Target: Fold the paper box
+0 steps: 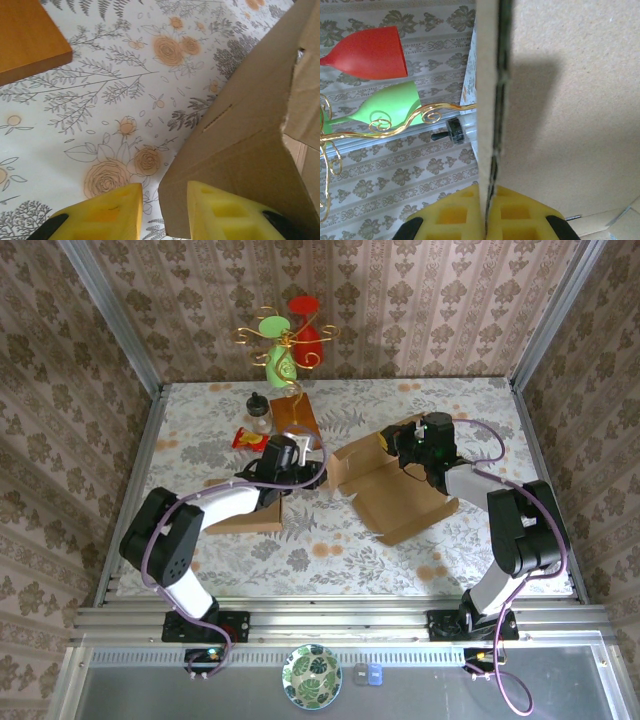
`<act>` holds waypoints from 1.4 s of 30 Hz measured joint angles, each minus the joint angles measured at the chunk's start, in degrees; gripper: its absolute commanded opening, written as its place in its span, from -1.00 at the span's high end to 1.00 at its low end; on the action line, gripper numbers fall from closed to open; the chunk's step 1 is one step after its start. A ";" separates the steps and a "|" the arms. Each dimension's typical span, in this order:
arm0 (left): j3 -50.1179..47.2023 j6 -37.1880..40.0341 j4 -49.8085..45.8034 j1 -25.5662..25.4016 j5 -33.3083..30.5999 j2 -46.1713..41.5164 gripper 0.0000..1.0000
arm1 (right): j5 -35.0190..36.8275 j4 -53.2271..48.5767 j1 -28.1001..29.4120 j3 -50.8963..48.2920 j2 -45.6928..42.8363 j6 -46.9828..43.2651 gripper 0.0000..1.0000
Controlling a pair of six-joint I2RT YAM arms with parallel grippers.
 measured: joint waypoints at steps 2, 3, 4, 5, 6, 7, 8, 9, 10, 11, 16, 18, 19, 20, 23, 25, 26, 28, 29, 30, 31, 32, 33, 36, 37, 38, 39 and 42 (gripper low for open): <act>0.17 1.05 -0.11 -0.63 -0.02 0.33 0.40 | -0.11 0.04 0.11 0.02 0.00 -0.02 1.00; 0.46 1.53 -0.26 -0.90 0.00 0.70 0.40 | -0.13 0.07 0.11 0.00 0.00 -0.02 1.00; 0.81 2.16 -0.31 -1.09 0.00 1.09 0.39 | -0.15 0.09 0.11 0.02 0.00 -0.02 1.00; 1.05 2.58 -0.31 -1.36 -0.02 1.42 0.40 | -0.15 0.09 0.11 0.00 0.00 -0.02 1.00; 1.31 3.10 -0.33 -1.46 0.00 1.70 0.40 | -0.15 0.09 0.11 0.00 0.00 -0.02 1.00; 1.49 3.61 -0.33 -1.64 0.00 1.86 0.41 | -0.17 0.09 0.11 0.00 0.00 -0.02 1.00; 1.51 4.04 -0.31 -1.68 0.00 1.92 0.42 | -0.22 0.09 0.11 0.00 0.00 -0.02 1.00; 1.51 4.55 -0.33 -1.70 0.02 1.92 0.42 | -0.33 0.09 0.11 0.00 0.00 -0.02 1.00; 1.55 5.20 -0.33 -1.70 0.07 1.92 0.43 | -0.35 0.09 0.11 0.00 0.00 -0.02 1.00; 1.60 5.77 -0.35 -1.70 0.20 1.92 0.44 | -0.39 0.09 0.11 0.00 0.00 -0.02 1.00; 2.64 10.51 -1.44 -1.81 1.16 1.95 0.46 | -0.83 0.02 0.11 0.00 -0.02 -0.63 1.00; 3.04 13.07 -2.51 -1.92 1.77 1.95 0.44 | -1.20 -0.04 0.11 0.00 -0.02 -1.11 1.00; 3.26 14.45 -3.13 -1.95 2.10 1.95 0.43 | -1.29 -0.11 0.11 0.00 -0.02 -1.33 1.00; 3.45 15.82 -3.76 -1.97 2.36 1.95 0.41 | -1.44 -0.15 0.11 0.00 -0.02 -1.51 1.00; 4.83 21.05 -6.43 -2.03 3.10 2.05 0.37 | -1.62 -0.63 0.11 0.00 -0.09 -1.92 1.00; 5.97 24.48 -7.74 -2.03 3.72 2.29 0.35 | -1.64 -1.31 0.11 0.00 -0.17 -2.14 1.00; 6.27 25.75 -8.11 -2.03 3.96 2.38 0.35 | -1.64 -1.38 0.11 0.00 -0.20 -2.19 1.00; 6.91 28.87 -9.20 -2.05 4.81 2.54 0.36 | -1.66 -1.42 0.11 0.00 -0.20 -2.40 1.00; 7.19 29.88 -9.64 -2.10 5.11 2.67 0.36 | -1.68 -1.42 0.11 0.00 -0.20 -2.58 1.00; 7.58 31.17 -10.27 -2.25 5.42 2.93 0.36 | -1.84 -1.42 0.11 0.00 -0.20 -2.64 1.00; 8.11 32.46 -10.88 -2.49 5.57 3.30 0.37 | -1.99 -1.42 0.11 0.00 -0.20 -2.75 1.00; 8.55 33.24 -11.28 -2.78 5.73 3.63 0.39 | -2.10 -1.44 0.11 0.00 -0.20 -2.82 1.00; 9.07 34.16 -11.87 -3.02 5.79 4.00 0.41 | -2.19 -1.44 0.11 0.00 -0.20 -2.95 1.00; 9.81 35.85 -12.92 -3.63 5.79 4.50 0.45 | -2.27 -1.44 0.11 0.00 -0.20 -3.04 1.00; 9.90 36.22 -13.09 -3.76 5.79 4.52 0.46 | -2.27 -1.44 0.11 0.00 -0.20 -3.02 1.00; 9.97 36.52 -13.27 -3.87 5.77 4.52 0.46 | -2.29 -1.44 0.11 0.00 -0.20 -3.04 1.00; 10.10 36.87 -13.40 -4.00 5.77 4.52 0.46 | -2.27 -1.44 0.11 0.00 -0.20 -3.02 1.00; 10.60 37.75 -13.75 -4.79 5.75 4.52 0.46 | -2.27 -1.40 0.11 0.00 -0.20 -3.02 1.00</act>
